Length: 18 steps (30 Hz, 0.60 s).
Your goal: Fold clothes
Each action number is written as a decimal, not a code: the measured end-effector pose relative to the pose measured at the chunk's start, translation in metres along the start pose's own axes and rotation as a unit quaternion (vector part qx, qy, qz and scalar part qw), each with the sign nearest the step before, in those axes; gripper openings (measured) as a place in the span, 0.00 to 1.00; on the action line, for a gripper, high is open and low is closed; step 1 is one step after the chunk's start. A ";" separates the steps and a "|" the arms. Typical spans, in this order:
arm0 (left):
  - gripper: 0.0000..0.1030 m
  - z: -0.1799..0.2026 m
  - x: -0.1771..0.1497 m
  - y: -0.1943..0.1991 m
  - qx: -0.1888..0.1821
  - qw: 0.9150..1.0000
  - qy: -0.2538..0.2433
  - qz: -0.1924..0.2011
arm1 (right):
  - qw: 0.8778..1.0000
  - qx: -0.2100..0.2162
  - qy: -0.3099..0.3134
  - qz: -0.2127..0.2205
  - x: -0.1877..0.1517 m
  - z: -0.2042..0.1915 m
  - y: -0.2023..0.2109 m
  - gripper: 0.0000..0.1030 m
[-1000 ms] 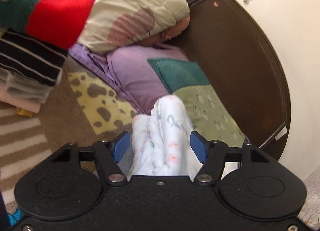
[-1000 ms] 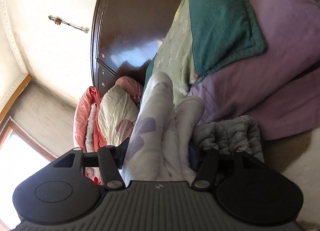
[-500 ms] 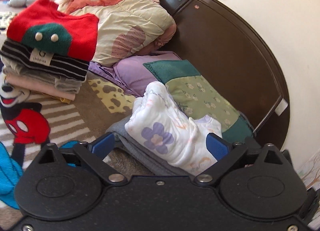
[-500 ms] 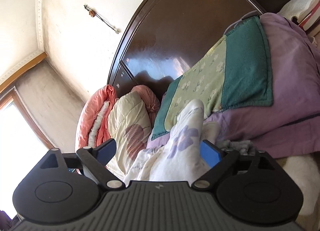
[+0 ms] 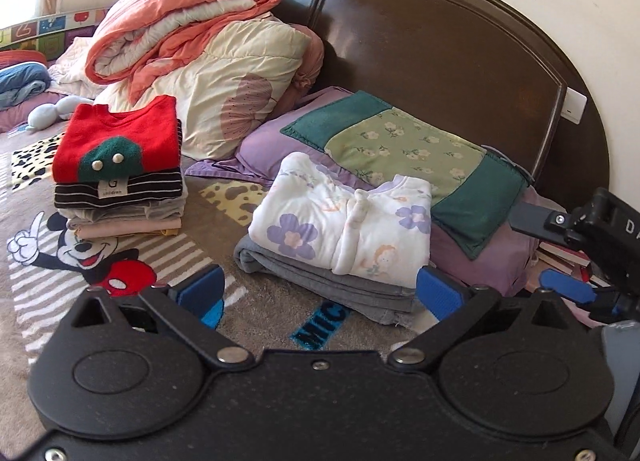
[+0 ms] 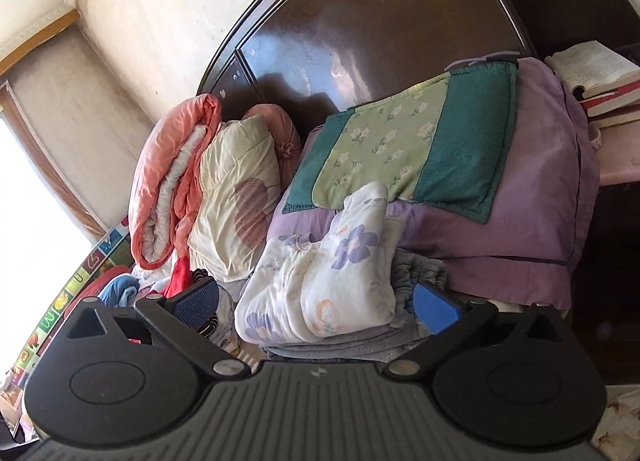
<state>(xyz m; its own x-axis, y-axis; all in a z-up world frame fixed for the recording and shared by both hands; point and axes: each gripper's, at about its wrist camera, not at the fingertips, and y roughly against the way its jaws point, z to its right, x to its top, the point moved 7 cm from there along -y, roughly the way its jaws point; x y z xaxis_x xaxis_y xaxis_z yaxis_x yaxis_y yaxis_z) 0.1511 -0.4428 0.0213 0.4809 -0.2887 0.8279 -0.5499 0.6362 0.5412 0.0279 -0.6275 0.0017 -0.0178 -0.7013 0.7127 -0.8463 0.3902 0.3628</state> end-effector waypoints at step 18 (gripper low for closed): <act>1.00 0.017 -0.011 0.053 0.052 0.998 -0.035 0.014 | 0.988 -0.043 0.135 -0.053 -0.015 -0.022 0.055 1.00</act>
<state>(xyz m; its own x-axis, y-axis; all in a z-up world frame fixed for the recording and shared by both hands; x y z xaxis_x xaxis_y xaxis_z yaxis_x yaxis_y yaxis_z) 0.1044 -0.4181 0.0433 0.4166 -0.3231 0.8497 -0.6325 0.5684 0.5262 -0.0070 -0.5823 0.0239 0.2218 -0.5610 0.7976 -0.7872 0.3796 0.4859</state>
